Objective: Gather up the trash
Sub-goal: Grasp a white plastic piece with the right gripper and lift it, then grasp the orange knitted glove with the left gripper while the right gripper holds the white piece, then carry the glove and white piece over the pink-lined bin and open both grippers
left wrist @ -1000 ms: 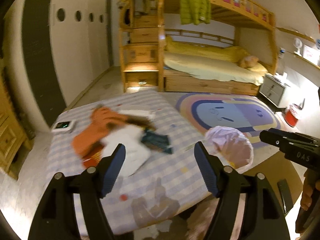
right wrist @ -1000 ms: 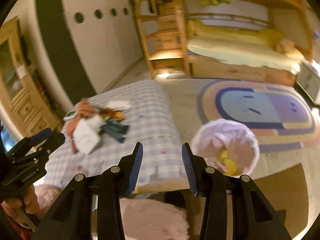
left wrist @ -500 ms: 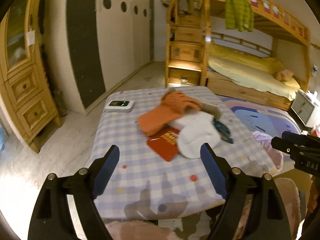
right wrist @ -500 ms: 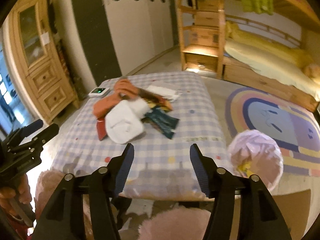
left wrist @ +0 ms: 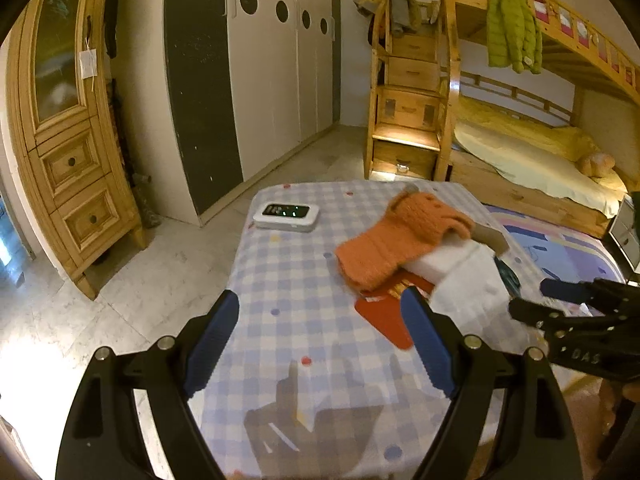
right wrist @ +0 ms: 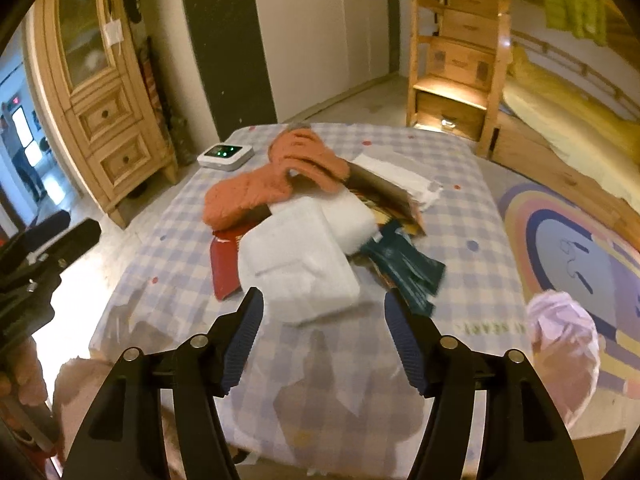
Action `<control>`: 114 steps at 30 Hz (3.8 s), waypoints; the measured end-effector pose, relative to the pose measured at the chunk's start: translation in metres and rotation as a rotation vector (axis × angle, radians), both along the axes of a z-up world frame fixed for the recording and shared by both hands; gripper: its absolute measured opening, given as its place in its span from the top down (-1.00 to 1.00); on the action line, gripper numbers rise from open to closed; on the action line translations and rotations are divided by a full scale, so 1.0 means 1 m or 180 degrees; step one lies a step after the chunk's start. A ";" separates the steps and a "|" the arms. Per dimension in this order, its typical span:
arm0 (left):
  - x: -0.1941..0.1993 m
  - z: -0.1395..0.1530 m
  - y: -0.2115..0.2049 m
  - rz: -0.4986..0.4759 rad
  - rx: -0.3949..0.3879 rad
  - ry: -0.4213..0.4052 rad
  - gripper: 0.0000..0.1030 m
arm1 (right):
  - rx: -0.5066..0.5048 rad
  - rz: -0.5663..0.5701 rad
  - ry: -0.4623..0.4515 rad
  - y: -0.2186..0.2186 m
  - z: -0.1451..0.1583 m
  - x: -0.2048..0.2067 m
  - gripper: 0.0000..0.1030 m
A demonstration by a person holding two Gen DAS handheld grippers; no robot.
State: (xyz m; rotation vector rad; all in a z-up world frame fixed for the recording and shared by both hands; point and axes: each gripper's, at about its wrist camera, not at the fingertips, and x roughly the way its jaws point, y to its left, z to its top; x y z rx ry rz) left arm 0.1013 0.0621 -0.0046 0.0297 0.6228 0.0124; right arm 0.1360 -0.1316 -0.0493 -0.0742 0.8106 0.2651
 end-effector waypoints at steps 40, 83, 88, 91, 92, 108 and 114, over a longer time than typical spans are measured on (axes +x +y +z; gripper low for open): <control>0.067 -0.019 -0.053 -0.0403 -0.0047 0.0345 -0.62 | 0.0240 -0.0301 -0.0624 -0.061 0.057 -0.032 0.86; 0.001 0.060 -0.101 -0.1419 -0.0666 0.0052 0.89 | 0.0494 -0.0661 -0.0737 -0.120 0.072 -0.092 0.86; -0.010 0.046 -0.159 -0.1783 -0.0600 0.0173 0.89 | 0.0463 -0.0951 -0.0708 -0.151 0.070 -0.112 0.86; -0.012 0.042 -0.191 -0.2002 -0.0569 0.0207 0.89 | 0.0447 -0.1183 -0.0703 -0.175 0.067 -0.126 0.86; -0.012 0.040 -0.204 -0.2086 -0.0565 0.0204 0.89 | 0.0447 -0.1228 -0.0702 -0.180 0.067 -0.128 0.86; 0.035 -0.010 -0.373 -0.2636 -0.0350 0.0684 0.89 | 0.0472 -0.2073 -0.0567 -0.297 0.034 -0.130 0.86; 0.058 -0.029 -0.413 -0.2679 -0.0139 0.0823 0.78 | 0.0486 -0.2214 -0.0488 -0.326 0.017 -0.111 0.86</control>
